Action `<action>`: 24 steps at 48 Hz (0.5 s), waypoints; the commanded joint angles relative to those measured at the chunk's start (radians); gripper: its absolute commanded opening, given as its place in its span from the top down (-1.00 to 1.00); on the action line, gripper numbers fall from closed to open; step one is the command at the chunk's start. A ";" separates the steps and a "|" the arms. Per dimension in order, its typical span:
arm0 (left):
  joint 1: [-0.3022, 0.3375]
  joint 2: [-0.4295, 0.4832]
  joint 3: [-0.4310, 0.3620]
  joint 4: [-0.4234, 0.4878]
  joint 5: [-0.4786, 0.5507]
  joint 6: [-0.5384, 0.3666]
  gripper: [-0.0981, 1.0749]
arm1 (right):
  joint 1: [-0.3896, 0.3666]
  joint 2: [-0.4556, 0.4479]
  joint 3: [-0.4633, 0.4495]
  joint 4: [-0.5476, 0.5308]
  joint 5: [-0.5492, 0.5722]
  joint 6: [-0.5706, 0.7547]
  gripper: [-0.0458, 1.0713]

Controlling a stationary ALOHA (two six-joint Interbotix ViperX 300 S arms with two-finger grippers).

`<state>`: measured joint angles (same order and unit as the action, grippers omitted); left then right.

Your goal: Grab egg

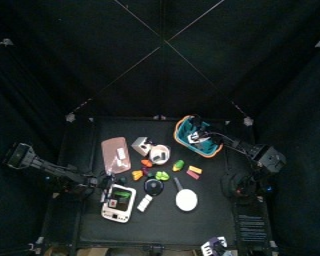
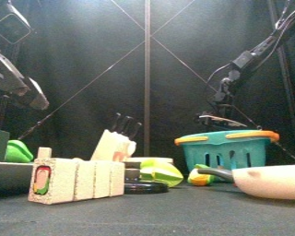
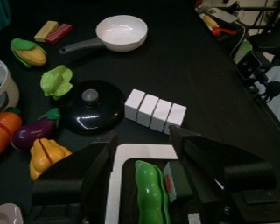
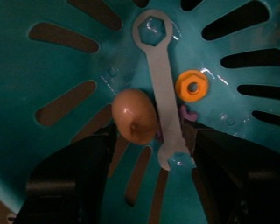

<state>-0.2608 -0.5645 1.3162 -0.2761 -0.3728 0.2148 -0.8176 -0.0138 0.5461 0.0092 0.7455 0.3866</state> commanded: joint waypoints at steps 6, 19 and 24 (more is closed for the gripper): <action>0.003 0.002 -0.009 0.000 -0.006 0.000 -0.66 | -0.003 0.020 -0.028 -0.009 -0.014 -0.006 -0.76; 0.003 0.002 -0.009 0.000 -0.006 0.000 -0.66 | 0.006 0.046 -0.031 -0.035 -0.026 -0.005 -0.76; 0.002 0.002 -0.008 0.000 -0.006 0.000 -0.66 | 0.008 0.060 -0.032 -0.035 -0.040 -0.005 -0.76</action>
<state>-0.2608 -0.5645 1.3177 -0.2761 -0.3743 0.2148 -0.8115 0.0537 0.5354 -0.0230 0.7179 0.3835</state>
